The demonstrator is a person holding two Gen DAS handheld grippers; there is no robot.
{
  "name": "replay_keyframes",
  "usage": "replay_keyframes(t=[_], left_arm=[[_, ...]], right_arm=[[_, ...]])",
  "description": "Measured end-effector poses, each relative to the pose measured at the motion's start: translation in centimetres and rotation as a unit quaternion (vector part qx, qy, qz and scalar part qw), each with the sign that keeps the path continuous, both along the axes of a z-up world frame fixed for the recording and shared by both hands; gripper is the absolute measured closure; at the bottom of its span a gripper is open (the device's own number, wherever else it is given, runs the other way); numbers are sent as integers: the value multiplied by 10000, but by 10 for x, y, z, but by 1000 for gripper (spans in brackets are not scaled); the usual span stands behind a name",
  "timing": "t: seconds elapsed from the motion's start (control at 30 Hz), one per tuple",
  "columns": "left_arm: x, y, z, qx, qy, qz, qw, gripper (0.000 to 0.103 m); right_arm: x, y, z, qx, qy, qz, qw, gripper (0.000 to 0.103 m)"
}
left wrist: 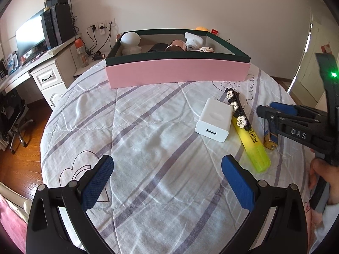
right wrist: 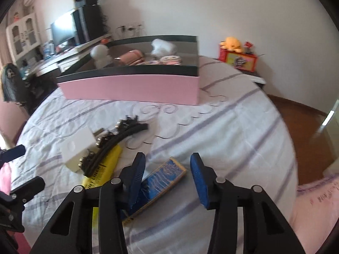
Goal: Organize rigid objects
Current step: 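Grasp the blue-yellow box with the right gripper while the left gripper approaches the white charger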
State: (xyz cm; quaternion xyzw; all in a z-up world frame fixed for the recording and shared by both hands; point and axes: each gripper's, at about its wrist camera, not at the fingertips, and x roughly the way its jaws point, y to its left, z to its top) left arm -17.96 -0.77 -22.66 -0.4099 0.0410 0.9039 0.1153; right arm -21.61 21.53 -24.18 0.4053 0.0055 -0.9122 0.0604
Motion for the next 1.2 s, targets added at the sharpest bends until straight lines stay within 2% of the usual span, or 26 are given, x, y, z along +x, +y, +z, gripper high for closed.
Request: replay_keyframes(t=[0.13,0.27,0.4,0.47,0.53,0.6,0.67,0.8,1.03,1.07,1.2], left_arm=[[0,4,-1,-46,27,-6,10000,0],[0,8,-1,-54,31,-33,10000,0],[1,12,-1,-93,15,-101,9999,0],[1,13,-1,-92,5,-119,9999,0],[-1,15,-1,-80,13,-123,9999,0],[-5,20,-1,-89,6,-137,9999,0],[-10,25,-2,-82,-11,-180,9998,0],[-23,37,-7,-139,-82,-265,9995,0],[-41,52,-11,-367,-109,-377,9986,1],[-44,54,-11,-369,-121,-428,9983,3],[-51,61,-12,-389,-162,-637,9971,34]], right_arm=[[15,4,4,-36,7,-256,9997,51],[23,-4,4,-142,-98,-118,9998,50],[20,-15,-3,-48,-221,64,9997,50],[20,-15,-5,111,-245,198,9994,56],[21,-8,-4,120,-279,256,9992,66],[22,-1,0,279,-218,268,9990,71],[22,9,3,371,-159,158,9991,71],[18,24,-4,247,-163,107,9995,71],[19,25,-7,144,15,49,9999,71],[20,26,-7,125,31,41,9999,71],[18,26,-8,94,91,9,9999,71]])
